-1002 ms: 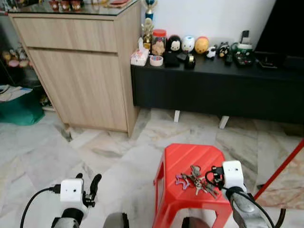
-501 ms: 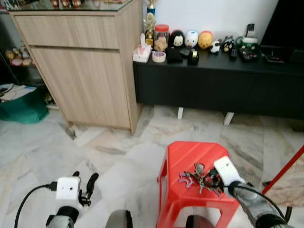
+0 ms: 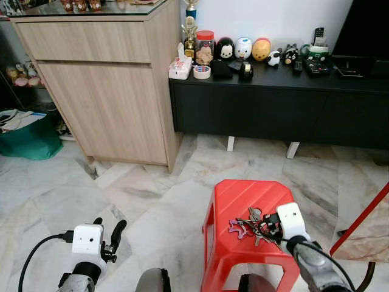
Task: Hang keys on a hook
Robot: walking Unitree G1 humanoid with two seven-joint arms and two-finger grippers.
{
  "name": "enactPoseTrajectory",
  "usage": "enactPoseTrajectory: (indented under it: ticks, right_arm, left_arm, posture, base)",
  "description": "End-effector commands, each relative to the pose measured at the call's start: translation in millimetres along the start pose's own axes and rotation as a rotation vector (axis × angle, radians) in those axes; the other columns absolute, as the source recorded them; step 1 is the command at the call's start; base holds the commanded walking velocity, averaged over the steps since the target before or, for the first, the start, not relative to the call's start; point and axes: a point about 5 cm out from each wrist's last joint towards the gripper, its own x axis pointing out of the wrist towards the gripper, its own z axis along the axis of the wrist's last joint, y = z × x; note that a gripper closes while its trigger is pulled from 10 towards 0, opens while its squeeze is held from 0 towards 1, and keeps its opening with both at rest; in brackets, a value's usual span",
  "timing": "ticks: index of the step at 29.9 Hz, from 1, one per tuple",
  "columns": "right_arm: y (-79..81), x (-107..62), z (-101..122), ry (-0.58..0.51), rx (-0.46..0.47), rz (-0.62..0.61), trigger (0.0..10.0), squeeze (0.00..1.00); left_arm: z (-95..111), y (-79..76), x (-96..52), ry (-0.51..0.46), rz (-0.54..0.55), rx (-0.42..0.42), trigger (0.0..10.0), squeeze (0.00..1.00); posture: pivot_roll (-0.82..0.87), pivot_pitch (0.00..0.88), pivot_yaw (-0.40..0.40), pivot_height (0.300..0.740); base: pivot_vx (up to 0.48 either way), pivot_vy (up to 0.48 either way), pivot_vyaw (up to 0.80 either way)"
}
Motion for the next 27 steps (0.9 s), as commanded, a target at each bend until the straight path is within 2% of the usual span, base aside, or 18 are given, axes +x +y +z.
enactPoseTrajectory:
  ticks: [1, 4, 8, 14, 22, 27]
  right_arm:
    - [0.6, 0.5, 1, 0.002, -0.015, 0.014, 10.0, 0.00]
    - [-3.0, 2.5, 1, 0.037, -0.046, 0.005, 10.0, 0.00]
    - [-16.4, 5.1, 5, 0.098, -0.091, -0.031, 10.0, 0.00]
    - [-22.5, 8.4, 12, 0.156, -0.166, 0.035, 10.0, 0.00]
    - [-19.7, 11.1, 15, 0.207, -0.151, 0.120, 10.0, 0.00]
    - [-23.4, 10.5, 12, 0.244, -0.146, 0.086, 10.0, 0.00]
  left_arm:
    - [2, 2.9, -0.8, 0.002, -0.008, 0.010, 10.0, 0.00]
    - [2, 3.5, -1.9, 0.003, -0.010, 0.013, 10.0, 0.00]
    - [2, 4.8, -5.8, 0.006, -0.012, 0.019, 10.0, 0.00]
    - [4, 9.6, -11.1, 0.013, -0.020, 0.035, 10.0, 0.00]
    - [7, 14.9, -17.0, 0.025, -0.028, 0.057, 10.0, 0.00]
    - [10, 17.6, -19.9, 0.035, -0.042, 0.075, 10.0, 0.00]
  posture:
    - [0.10, 0.000, 0.023, 0.586]
    - [0.11, 0.000, 0.025, 0.586]
    - [0.12, 0.000, 0.030, 0.586]
    - [0.13, 0.000, 0.046, 0.586]
    - [0.15, 0.000, 0.064, 0.586]
    - [0.15, 0.000, 0.086, 0.586]
  base:
    - [0.000, 0.000, 0.00]
    - [0.000, 0.000, 0.00]
    - [0.000, 0.000, 0.00]
    - [0.000, 0.000, 0.00]
    - [0.000, 0.000, 0.00]
    - [0.000, 0.000, 0.00]
